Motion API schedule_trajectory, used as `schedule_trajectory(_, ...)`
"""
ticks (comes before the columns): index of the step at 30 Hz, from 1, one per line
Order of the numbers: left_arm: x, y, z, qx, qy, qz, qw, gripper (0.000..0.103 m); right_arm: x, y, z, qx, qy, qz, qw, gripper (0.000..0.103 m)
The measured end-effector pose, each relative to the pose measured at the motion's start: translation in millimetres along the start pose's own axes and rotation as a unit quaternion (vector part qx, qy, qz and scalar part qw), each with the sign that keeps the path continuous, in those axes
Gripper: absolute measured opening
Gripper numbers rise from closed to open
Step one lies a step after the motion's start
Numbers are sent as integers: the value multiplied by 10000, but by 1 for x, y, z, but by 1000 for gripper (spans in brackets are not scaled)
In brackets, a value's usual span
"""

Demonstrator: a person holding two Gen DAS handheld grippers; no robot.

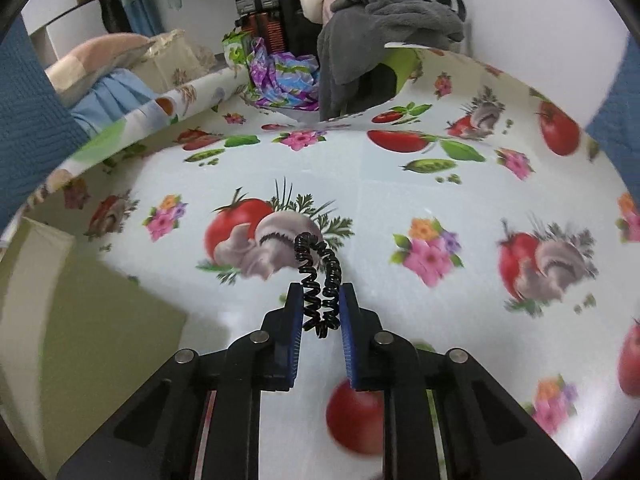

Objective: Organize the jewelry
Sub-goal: 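Lift the black hair tie with the right tool toward the box, then open the right tool over the box to drop the black hair tie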

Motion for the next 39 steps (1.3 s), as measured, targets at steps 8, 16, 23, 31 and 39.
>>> schedule_trajectory(8,34,6,-25,-338,-125,-165,9992,60,84,5,7,-230,-80,-232,9994,15)
schedule_trajectory(16,79,21,-39,-557,-242,-484,9970,60,171,43,17,-252,-123,-802,9964,16)
schedule_trajectory(23,107,38,-34,-538,-238,-790,9951,60,223,76,44,-119,-61,-1269,9918,16)
schedule_trajectory(31,114,46,-14,-468,42,-1026,9936,60,218,90,96,142,282,-1229,9919,17)
schedule_trajectory(39,108,36,6,-347,293,-908,9948,62,158,53,152,466,675,-572,9950,18)
Point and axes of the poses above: each gripper's, at about its wrist camera, not at the fingertips, and x roughly against the way its jaws point, z to its left, y to its top, the point moved 1 cm from there along -x, roughly the way its jaws point, and after that the axes turned 14 degrees about x, right-handed, at the moved point
